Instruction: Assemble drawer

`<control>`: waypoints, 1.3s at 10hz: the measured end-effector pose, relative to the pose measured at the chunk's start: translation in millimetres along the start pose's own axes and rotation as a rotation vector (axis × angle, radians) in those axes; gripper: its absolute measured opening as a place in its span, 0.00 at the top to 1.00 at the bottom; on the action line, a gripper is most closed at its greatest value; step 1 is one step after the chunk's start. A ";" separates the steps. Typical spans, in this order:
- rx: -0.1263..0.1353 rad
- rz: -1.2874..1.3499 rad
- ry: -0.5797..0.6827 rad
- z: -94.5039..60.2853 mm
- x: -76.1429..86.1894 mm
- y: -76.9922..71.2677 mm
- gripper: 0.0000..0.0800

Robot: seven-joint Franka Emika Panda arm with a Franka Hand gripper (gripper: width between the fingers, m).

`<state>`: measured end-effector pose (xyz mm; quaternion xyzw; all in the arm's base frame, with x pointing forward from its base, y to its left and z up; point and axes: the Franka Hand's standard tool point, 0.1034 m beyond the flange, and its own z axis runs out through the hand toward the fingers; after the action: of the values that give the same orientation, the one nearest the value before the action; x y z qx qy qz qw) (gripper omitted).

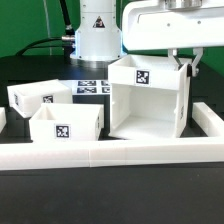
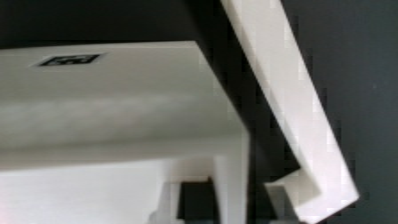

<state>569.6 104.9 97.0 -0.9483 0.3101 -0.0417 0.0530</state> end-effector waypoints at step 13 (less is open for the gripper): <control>0.056 1.020 -0.073 2.6 14.8 -19.2 0.95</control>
Offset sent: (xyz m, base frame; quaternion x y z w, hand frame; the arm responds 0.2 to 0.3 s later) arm 0.0140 -0.0170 -0.0170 -0.0188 0.0143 0.2440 0.9695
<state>593.0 111.7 97.5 -0.6753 0.7302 0.0143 0.1027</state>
